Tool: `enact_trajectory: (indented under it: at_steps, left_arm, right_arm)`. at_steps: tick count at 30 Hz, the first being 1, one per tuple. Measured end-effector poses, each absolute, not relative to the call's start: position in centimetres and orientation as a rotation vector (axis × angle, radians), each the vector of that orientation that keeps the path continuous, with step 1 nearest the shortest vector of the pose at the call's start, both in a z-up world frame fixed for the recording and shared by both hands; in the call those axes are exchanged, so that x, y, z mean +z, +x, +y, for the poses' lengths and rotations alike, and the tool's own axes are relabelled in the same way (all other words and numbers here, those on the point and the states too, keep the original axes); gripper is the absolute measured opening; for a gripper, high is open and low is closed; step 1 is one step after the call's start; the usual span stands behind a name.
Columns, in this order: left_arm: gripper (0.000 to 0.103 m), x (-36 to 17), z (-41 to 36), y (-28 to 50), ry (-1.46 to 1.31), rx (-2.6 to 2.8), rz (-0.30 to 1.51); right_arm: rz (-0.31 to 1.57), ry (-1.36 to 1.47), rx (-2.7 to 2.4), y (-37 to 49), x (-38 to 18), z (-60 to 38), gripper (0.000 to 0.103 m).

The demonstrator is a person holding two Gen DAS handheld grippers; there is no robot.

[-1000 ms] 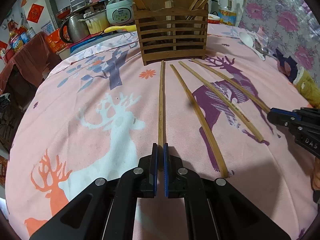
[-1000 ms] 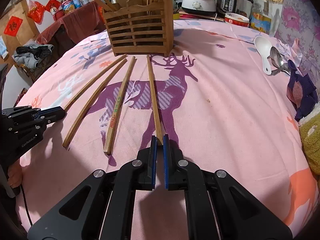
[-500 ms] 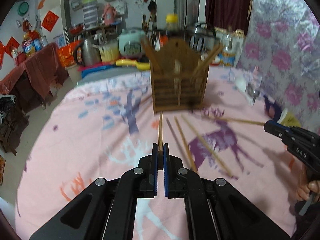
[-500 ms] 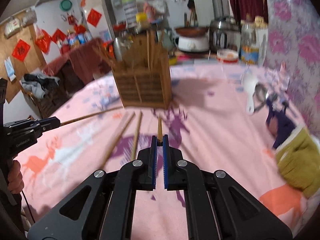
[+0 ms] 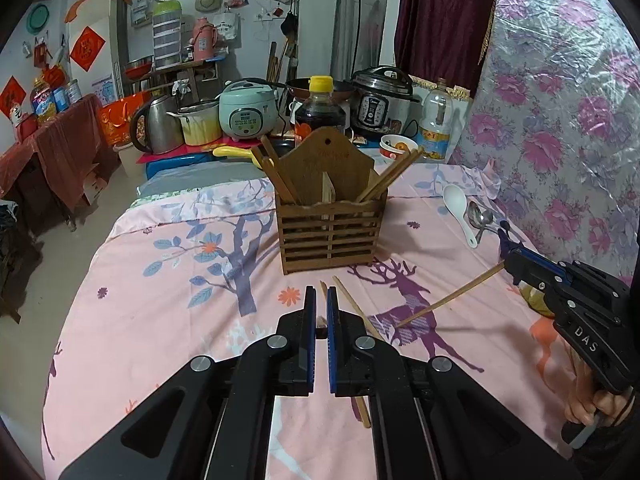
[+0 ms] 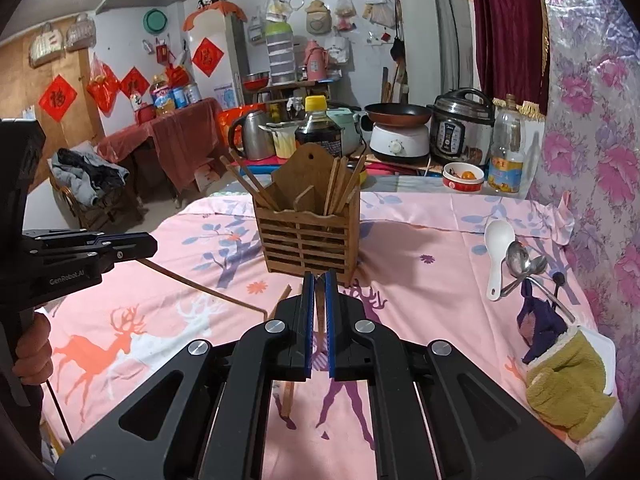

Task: Organize utensils
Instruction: 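Lift both held chopsticks and carry them over the wooden holder, then open both tools to release the chopsticks into the holder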

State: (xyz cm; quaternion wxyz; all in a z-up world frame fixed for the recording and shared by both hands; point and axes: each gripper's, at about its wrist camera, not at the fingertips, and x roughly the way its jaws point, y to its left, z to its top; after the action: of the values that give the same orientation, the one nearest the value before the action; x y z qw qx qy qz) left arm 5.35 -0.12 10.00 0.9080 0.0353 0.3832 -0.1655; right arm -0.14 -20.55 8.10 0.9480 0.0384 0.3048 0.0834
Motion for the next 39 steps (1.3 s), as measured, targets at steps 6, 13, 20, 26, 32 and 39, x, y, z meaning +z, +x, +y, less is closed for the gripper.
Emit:
enact_trajectory:
  at_steps: [6,13,20,26,32,39]
  left_arm:
    - [0.005,13.3,-1.1,7.2,0.096,-0.331,0.726]
    - [0.005,19.7,-2.0,9.8,0.053,-0.332,0.585]
    - [0.005,23.4,-2.4,13.9,-0.025,-0.273,0.429]
    - [0.005,20.8,-3.2,17.5,-0.064,-0.228,0.385]
    - [0.006,15.6,-2.9,20.5,-0.087,-0.238,0.473]
    - [0.069,12.5,-0.8,19.2,-0.119,-0.195,0.498]
  right_arm:
    - [0.582,0.084,0.184,1.6,10.7,-20.2,0.006]
    - [0.465,0.102,0.200,3.9,15.2,-19.4,0.006]
    - [0.354,0.099,0.144,6.4,17.7,-18.7,0.006]
    - [0.360,0.133,0.112,9.8,16.2,-19.0,0.006]
    - [0.460,0.133,0.121,13.6,12.2,-18.7,0.008]
    - [0.463,0.189,0.133,14.2,10.9,-20.2,0.011]
